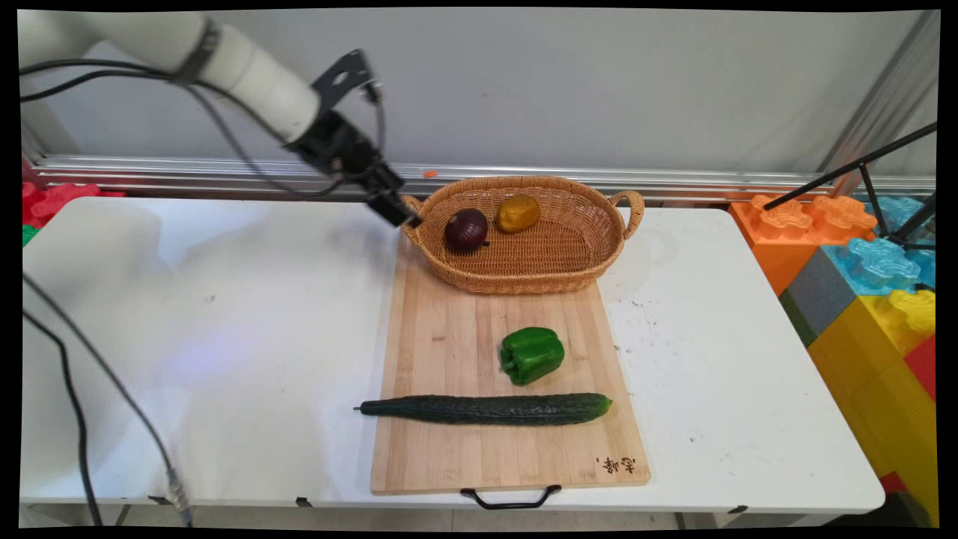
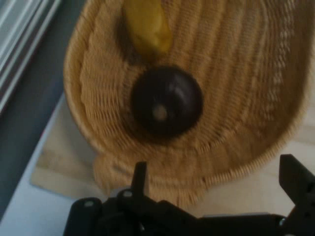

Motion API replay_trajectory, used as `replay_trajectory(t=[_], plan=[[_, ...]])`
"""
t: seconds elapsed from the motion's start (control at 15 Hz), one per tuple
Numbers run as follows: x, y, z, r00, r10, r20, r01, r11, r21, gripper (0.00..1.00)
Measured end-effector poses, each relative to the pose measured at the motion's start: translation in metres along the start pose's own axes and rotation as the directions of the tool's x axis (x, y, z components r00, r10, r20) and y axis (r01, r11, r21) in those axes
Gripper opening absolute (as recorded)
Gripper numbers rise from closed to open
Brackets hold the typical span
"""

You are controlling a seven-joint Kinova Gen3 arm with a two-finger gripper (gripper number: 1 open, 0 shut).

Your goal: Pick up the potato from the vegetable basket

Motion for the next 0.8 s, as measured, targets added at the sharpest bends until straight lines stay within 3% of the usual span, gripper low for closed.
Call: replay_trajectory(t=[0.4,0.8], plan=[[0.068,0.003,0.051,0.998,-0.058,0.003,0.057,0.993,0.099,1.00],[0.109,-0.003,0.118,0.987,-0.163,0.006,0.161,0.977,0.141,1.00]])
